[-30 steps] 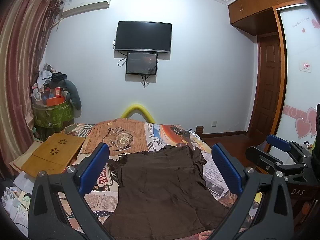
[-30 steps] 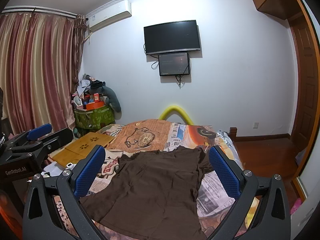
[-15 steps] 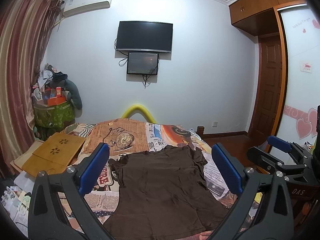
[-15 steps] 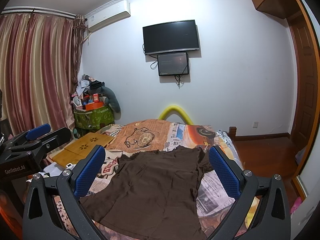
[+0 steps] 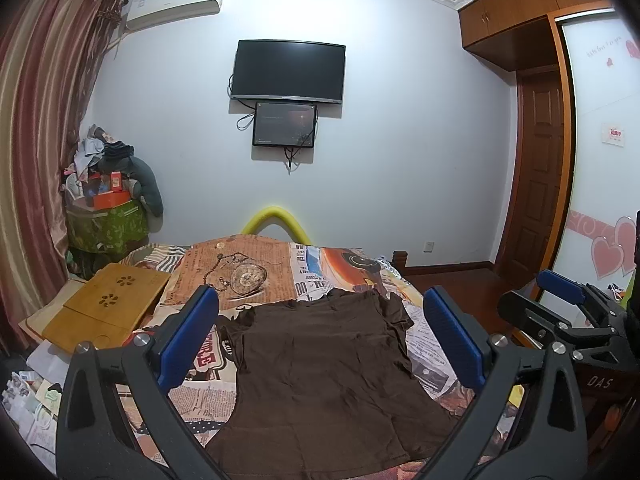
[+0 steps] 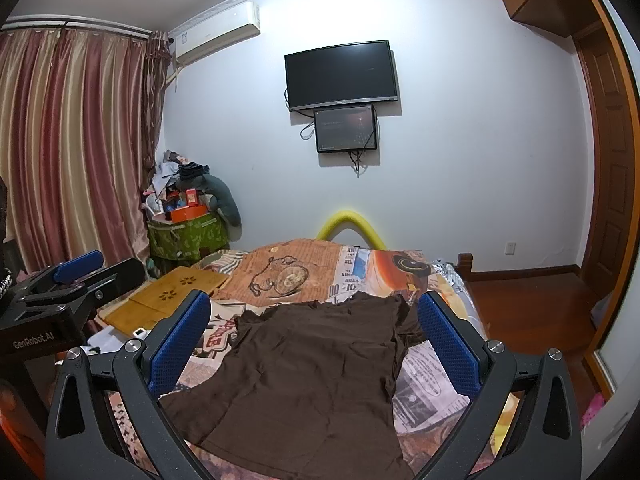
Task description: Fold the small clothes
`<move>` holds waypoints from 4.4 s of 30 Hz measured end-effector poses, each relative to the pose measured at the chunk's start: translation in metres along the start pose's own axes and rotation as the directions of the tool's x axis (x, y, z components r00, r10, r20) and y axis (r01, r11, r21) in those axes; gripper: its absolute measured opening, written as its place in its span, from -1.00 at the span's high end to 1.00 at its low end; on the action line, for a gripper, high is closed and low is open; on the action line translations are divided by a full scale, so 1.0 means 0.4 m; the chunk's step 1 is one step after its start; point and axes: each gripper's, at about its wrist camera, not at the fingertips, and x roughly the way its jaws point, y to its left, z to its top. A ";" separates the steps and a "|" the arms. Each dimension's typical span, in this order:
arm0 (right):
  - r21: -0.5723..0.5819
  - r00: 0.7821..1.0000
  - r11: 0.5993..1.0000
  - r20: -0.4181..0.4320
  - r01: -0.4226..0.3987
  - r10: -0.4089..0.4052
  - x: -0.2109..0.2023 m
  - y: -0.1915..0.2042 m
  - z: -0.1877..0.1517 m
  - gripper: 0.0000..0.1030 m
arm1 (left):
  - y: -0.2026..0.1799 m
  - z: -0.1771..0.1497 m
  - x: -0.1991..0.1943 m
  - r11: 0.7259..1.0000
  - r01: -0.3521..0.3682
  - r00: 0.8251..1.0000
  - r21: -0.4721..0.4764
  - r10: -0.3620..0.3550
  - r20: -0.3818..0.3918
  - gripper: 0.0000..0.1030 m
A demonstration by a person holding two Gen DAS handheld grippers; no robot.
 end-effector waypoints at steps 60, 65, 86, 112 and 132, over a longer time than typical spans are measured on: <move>0.066 0.965 0.987 -0.230 0.148 -0.129 0.305 -0.216 -0.113 -1.00 | 0.287 -0.102 0.570 0.967 -0.251 0.909 -0.049 0.218 -0.354 -1.00; 0.062 0.936 0.980 -0.314 0.189 -0.161 0.381 -0.283 -0.149 -1.00 | 0.380 -0.162 0.708 0.958 -0.282 0.858 -0.053 0.227 -0.460 -1.00; 0.172 0.874 0.975 -0.485 0.143 -0.042 0.618 -0.418 -0.208 -0.66 | 0.566 -0.376 1.009 0.902 -0.235 0.675 -0.362 -0.117 -0.729 -0.20; 0.255 0.814 0.965 -0.572 0.062 0.099 0.690 -0.437 -0.261 0.14 | 0.513 -0.246 1.043 0.954 -0.201 0.795 -0.221 0.027 -0.606 0.81; 0.177 0.849 0.984 -0.523 0.029 0.069 0.618 -0.437 -0.218 0.14 | 0.187 -0.333 1.093 0.998 0.063 0.670 -0.025 -0.061 -0.740 0.66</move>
